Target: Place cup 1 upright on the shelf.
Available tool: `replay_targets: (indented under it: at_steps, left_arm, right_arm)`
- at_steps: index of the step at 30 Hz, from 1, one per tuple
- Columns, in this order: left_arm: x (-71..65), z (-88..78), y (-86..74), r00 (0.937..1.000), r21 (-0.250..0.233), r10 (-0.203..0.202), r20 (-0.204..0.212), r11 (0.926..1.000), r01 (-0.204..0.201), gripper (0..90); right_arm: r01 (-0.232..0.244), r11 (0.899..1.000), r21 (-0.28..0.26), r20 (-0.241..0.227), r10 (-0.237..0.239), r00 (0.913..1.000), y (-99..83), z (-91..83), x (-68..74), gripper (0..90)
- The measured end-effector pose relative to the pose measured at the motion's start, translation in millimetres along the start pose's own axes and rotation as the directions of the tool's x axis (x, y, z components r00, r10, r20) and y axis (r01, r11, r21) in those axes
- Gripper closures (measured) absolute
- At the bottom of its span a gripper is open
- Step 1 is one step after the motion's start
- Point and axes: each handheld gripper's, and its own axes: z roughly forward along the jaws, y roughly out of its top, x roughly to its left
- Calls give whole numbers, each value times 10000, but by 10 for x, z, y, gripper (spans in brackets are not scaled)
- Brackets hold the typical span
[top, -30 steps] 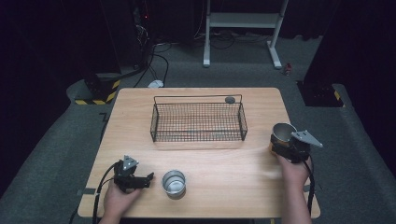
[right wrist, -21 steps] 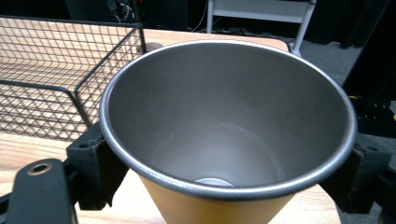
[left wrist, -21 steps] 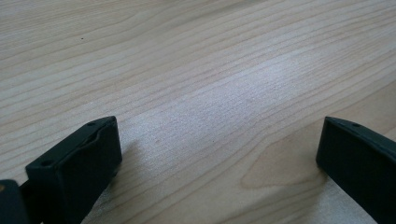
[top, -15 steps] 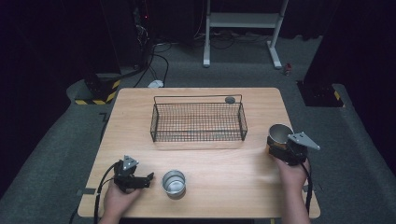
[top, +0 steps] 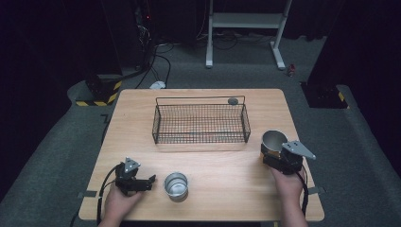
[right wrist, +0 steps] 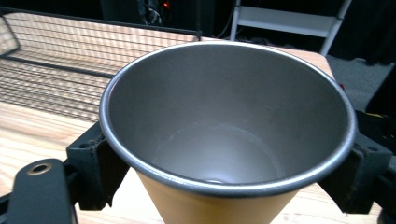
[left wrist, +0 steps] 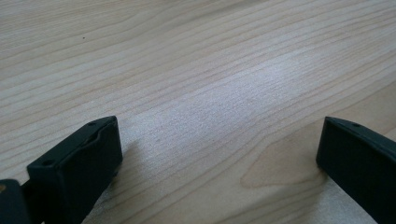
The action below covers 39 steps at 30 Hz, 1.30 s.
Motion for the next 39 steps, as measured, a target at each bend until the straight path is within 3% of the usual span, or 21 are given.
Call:
replay_targets:
  at_steps: [6,14,23,39]
  left_arm:
    - [0,0,0,10000,3,-5,3,10000,5,6]
    - [7,-4,1,10000,47,35,33,10000,-35,9]
    - [11,-5,-1,10000,16,-40,30,10000,40,9]
    - [9,-12,-6,9999,47,-97,-88,9999,98,4]
  right_arm:
    - [204,9998,-89,-343,-206,9992,2,-58,219,139]
    - [110,9997,-214,-626,-123,9980,23,-61,406,139]
    - [250,9992,-324,-1046,-282,9941,189,-4,688,139]
    - [96,9992,-394,-905,-131,9958,378,160,927,139]
